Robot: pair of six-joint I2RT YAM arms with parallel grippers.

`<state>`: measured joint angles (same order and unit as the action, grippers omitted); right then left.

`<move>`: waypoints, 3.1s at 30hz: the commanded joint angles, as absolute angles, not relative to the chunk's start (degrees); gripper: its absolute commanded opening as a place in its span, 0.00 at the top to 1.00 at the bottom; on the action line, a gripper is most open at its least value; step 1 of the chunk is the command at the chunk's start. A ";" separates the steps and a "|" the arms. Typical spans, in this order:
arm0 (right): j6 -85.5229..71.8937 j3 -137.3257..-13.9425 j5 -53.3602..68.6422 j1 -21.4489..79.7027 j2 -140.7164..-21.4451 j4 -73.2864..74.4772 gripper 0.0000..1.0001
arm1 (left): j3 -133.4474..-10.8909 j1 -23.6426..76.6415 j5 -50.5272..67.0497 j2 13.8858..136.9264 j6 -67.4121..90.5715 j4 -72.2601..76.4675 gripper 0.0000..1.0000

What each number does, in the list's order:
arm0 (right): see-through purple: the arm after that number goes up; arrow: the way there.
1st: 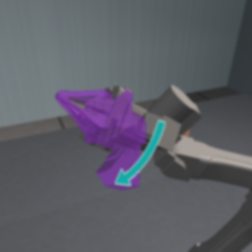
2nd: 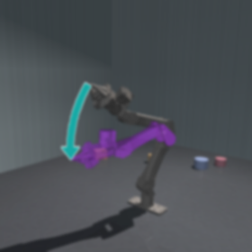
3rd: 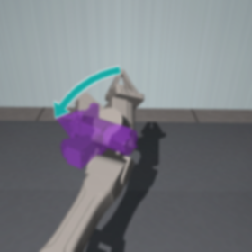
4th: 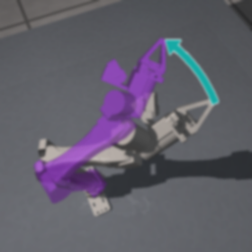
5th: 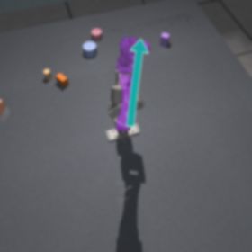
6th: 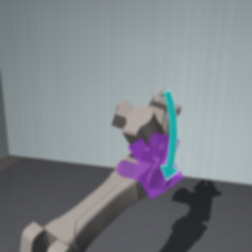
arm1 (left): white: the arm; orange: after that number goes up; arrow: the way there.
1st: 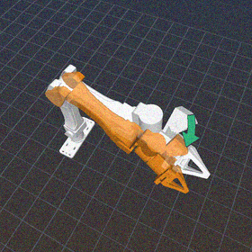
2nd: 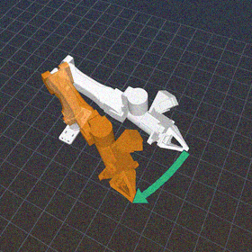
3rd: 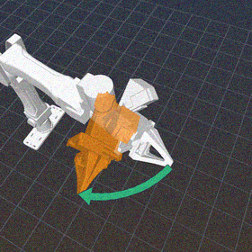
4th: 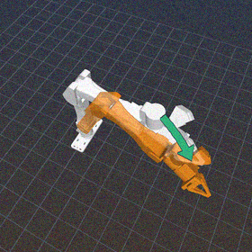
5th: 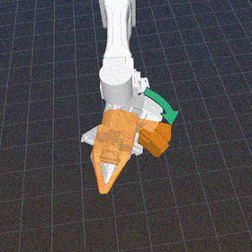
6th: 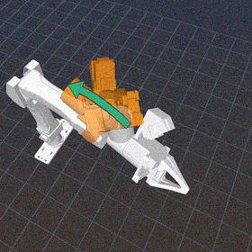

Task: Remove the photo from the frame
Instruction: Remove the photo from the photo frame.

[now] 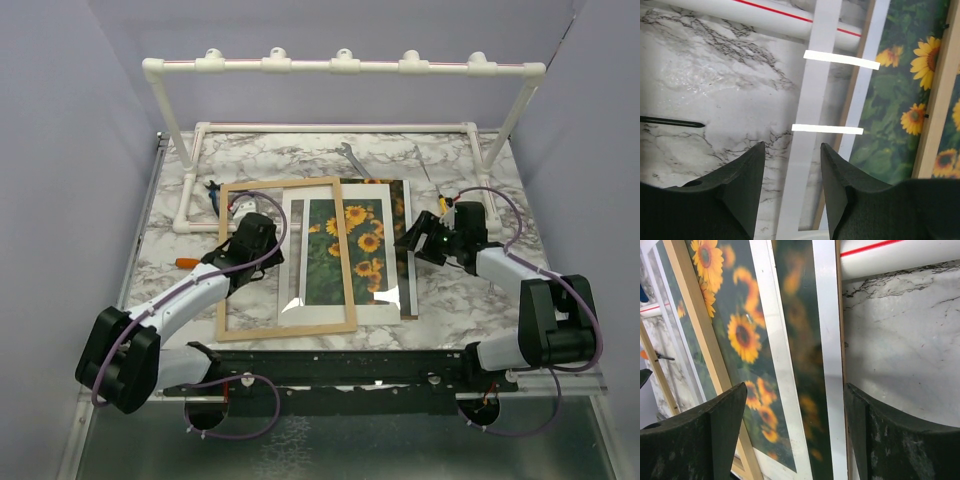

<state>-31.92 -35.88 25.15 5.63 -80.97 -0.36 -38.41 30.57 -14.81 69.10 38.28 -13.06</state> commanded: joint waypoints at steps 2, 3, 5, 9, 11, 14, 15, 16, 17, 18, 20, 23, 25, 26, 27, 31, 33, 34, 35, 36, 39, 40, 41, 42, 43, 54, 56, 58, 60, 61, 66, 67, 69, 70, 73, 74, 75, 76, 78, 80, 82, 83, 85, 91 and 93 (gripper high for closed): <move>-32.04 -36.70 28.39 5.37 -79.72 -0.48 0.20 | -36.43 26.94 -12.84 70.34 38.67 -11.76 0.50; -32.04 -36.50 28.58 5.36 -79.45 -0.35 0.20 | -36.25 26.42 -12.50 70.57 38.67 -11.31 0.49; -32.16 -35.99 28.75 5.36 -78.63 -0.09 0.20 | -36.21 25.59 -11.83 71.33 38.71 -11.09 0.49; -31.02 -34.98 25.43 5.28 -76.39 4.33 0.08 | -36.11 25.23 -11.42 72.22 38.46 -10.65 0.49; -30.68 -33.84 23.02 5.28 -74.11 6.64 0.01 | -36.01 25.18 -11.68 72.54 38.34 -10.64 0.49; -30.78 -31.51 21.70 5.30 -69.91 9.69 0.00 | -35.91 25.08 -11.58 73.17 38.34 -10.25 0.49; -31.12 -30.88 21.22 5.29 -68.55 11.12 0.00 | -35.90 25.05 -11.37 73.43 38.32 -10.16 0.49; -31.31 -30.29 21.19 5.33 -67.42 12.55 0.00 | -35.92 24.98 -11.02 73.62 38.36 -9.84 0.49; -31.41 -29.64 21.56 5.30 -66.11 13.87 0.00 | -35.94 24.96 -10.73 73.76 38.40 -9.51 0.49; -31.65 -28.98 21.97 5.34 -64.83 14.88 0.00 | -35.87 25.02 -10.39 73.96 38.47 -9.15 0.49; -32.00 -27.76 24.03 5.35 -62.45 16.32 0.02 | -35.79 24.88 -9.92 74.47 38.52 -8.52 0.49; -33.38 -26.30 25.15 5.29 -59.64 18.33 0.05 | -35.66 24.85 -8.17 75.20 38.41 -6.67 0.49; -34.05 -25.81 24.36 5.32 -58.49 20.12 0.06 | -35.60 24.84 -6.76 75.44 38.49 -5.48 0.49; -34.77 -25.76 23.58 5.36 -58.18 21.14 0.08 | -35.52 24.81 -6.03 75.50 38.50 -4.98 0.48; -35.20 -25.61 23.10 5.38 -57.92 21.98 0.08 | -35.43 24.79 -5.81 75.54 38.54 -4.51 0.48; -36.40 -24.50 23.67 5.36 -57.48 22.94 0.09 | -35.55 24.79 -5.52 75.89 38.22 -3.67 0.44; -36.67 -24.17 24.72 5.36 -57.57 23.05 0.09 | -35.67 24.79 -5.42 76.14 38.08 -3.20 0.44; -36.84 -23.83 25.37 5.36 -57.57 22.99 0.10 | -35.74 24.79 -5.32 76.25 38.06 -2.98 0.44; -37.09 -23.49 26.06 5.36 -57.49 22.79 0.10 | -35.81 24.83 -5.26 76.37 38.08 -2.69 0.44; -37.21 -23.16 26.66 5.36 -57.48 22.75 0.10 | -35.84 24.79 -5.11 76.66 38.06 -2.39 0.44; -37.75 -22.19 28.78 5.36 -57.48 22.68 0.11 | -36.31 24.79 -5.10 77.41 37.81 -1.98 0.44; -37.90 -21.93 29.38 5.36 -57.38 22.86 0.11 | -36.48 24.76 -5.10 77.62 37.72 -1.87 0.43; -38.06 -21.70 29.78 5.36 -57.08 23.19 0.11 | -36.65 24.70 -5.08 77.83 37.65 -1.85 0.44; -38.16 -21.59 29.83 5.36 -56.67 23.76 0.11 | -36.87 24.70 -5.16 78.10 37.56 -1.80 0.44; -38.30 -21.54 29.46 5.36 -56.11 24.66 0.11 | -36.99 24.70 -5.18 78.25 37.49 -1.71 0.44; -39.81 -20.45 30.81 5.38 -53.62 27.60 0.12 | -38.04 24.31 -5.63 80.25 37.00 -1.01 0.44; -40.18 -20.19 31.06 5.36 -54.18 26.67 0.12 | -38.08 24.17 -5.62 80.27 36.92 -0.89 0.44; -40.44 -19.75 31.68 5.36 -54.86 25.50 0.12 | -38.07 24.04 -5.54 80.18 36.83 -0.98 0.44; -40.93 -19.12 33.08 5.45 -55.58 24.20 0.12 | -38.03 24.00 -5.45 79.99 36.83 -0.91 0.44; -41.11 -18.94 33.82 5.45 -55.84 23.70 0.13 | -38.02 23.92 -5.45 79.84 36.83 -1.00 0.44; -41.36 -19.43 35.26 5.45 -55.76 23.56 0.14 | -37.96 23.65 -5.55 80.29 36.59 -0.91 0.44; -41.18 -19.69 35.11 5.45 -55.37 24.06 0.14 | -37.97 23.57 -5.54 80.58 36.57 -0.93 0.44; -40.90 -20.30 34.71 5.45 -54.80 25.27 0.14 | -37.96 23.49 -5.37 81.06 36.56 -0.74 0.44; -40.85 -20.39 34.65 5.45 -54.57 25.53 0.14 | -37.97 23.48 -5.36 81.26 36.61 -0.50 0.44; -41.12 -20.15 35.04 5.45 -54.49 25.35 0.14 | -37.86 23.52 -5.23 81.63 36.65 -0.20 0.44; -41.21 -20.06 35.14 5.45 -54.57 25.17 0.14 | -37.94 23.43 -5.19 81.76 36.65 -0.18 0.44; -41.22 -20.04 35.15 5.45 -54.67 25.06 0.14 | -37.98 23.43 -5.05 81.74 36.65 -0.18 0.44; -41.14 -20.04 35.04 5.45 -54.67 25.14 0.14 | -37.98 23.42 -5.05 81.75 36.61 -0.19 0.44; -41.07 -20.04 34.85 5.45 -54.67 25.24 0.14 | -38.10 23.39 -5.01 81.53 36.56 -0.19 0.44; -40.96 -20.04 34.89 5.45 -54.67 25.33 0.13 | -38.14 23.38 -5.01 81.44 36.56 -0.18 0.44; -40.88 -20.03 34.76 5.45 -54.73 25.47 0.11 | -38.12 23.38 -4.93 81.30 36.56 -0.18 0.44; -40.76 -20.08 34.72 5.49 -54.69 25.73 0.10 | -38.05 23.38 -4.85 81.30 36.56 -0.22 0.44; -40.34 -20.48 34.27 5.45 -54.62 26.68 0.08 | -38.01 23.38 -4.75 81.22 36.56 -0.25 0.44; -39.55 -21.53 35.59 5.45 -54.69 28.44 0.07 | -38.02 23.43 -4.59 81.39 36.73 -0.18 0.44; -39.71 -21.38 35.94 5.45 -54.97 28.02 0.08 | -38.11 23.45 -4.57 81.39 36.74 -0.20 0.44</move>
